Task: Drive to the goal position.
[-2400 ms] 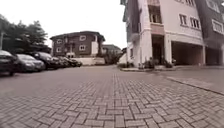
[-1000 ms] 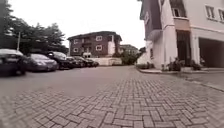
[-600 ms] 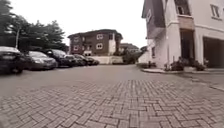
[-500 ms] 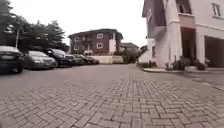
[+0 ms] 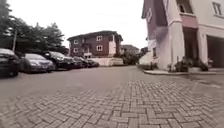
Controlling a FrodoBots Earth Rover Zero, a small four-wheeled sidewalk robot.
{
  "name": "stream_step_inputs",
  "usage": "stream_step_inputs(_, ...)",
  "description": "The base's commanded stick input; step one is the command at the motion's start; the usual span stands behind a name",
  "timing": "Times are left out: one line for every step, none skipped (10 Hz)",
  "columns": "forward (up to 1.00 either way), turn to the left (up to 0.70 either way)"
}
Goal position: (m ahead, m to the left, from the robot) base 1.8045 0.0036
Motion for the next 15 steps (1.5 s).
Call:
stream_step_inputs(0.7,0.0)
stream_step_inputs(0.7,0.0)
stream_step_inputs(0.7,0.0)
stream_step_inputs(0.7,0.0)
stream_step_inputs(0.7,0.0)
stream_step_inputs(0.7,0.0)
stream_step_inputs(0.7,0.0)
stream_step_inputs(0.7,0.0)
stream_step_inputs(0.7,0.0)
stream_step_inputs(0.7,0.0)
stream_step_inputs(0.7,0.0)
stream_step_inputs(0.7,0.0)
stream_step_inputs(0.7,0.0)
stream_step_inputs(0.7,0.0)
stream_step_inputs(0.7,0.0)
